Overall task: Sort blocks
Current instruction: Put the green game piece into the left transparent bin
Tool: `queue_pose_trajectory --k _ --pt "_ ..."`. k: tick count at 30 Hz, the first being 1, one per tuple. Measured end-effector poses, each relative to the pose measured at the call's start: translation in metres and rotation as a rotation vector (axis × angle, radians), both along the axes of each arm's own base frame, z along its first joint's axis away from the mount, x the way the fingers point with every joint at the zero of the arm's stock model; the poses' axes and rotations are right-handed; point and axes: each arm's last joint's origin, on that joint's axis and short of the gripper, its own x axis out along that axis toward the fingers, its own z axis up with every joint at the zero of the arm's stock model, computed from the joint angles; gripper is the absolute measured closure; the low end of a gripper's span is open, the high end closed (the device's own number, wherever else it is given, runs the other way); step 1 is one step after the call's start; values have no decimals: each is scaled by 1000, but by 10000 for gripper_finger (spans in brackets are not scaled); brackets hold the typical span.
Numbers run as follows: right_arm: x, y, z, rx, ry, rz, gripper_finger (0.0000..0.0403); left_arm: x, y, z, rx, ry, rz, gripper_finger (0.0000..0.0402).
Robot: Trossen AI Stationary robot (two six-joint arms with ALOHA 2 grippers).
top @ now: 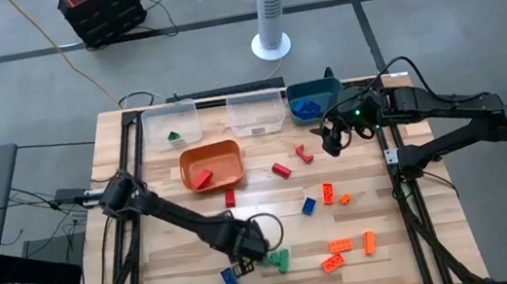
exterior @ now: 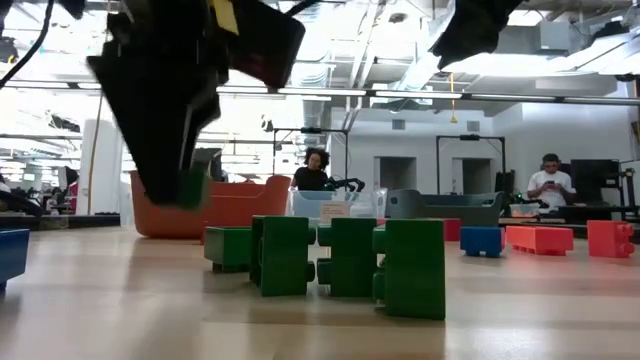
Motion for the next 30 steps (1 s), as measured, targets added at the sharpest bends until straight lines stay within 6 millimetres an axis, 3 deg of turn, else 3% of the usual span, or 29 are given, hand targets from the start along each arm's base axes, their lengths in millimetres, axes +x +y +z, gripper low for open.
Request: queue_pose_trajectory --k 3,7,12,15,21,25,30 --pt "0 0 1 11 -14 -10 171 -4 16 21 38 -18 2 269" --pt "1 0 1 35 -28 -31 171 -18 52 52 182 -24 32 268" --pt "2 5 2 58 -54 -28 171 -39 115 95 403 -71 135 266" --pt "5 12 4 70 -89 -8 171 -57 163 109 449 -97 219 266" --pt "16 28 4 70 -134 -9 171 -107 248 106 493 -69 425 265" --pt "25 38 -2 91 -131 -31 171 -133 288 89 488 -38 518 265" --pt "38 49 -14 128 -107 -58 171 -151 329 63 458 -2 585 264"
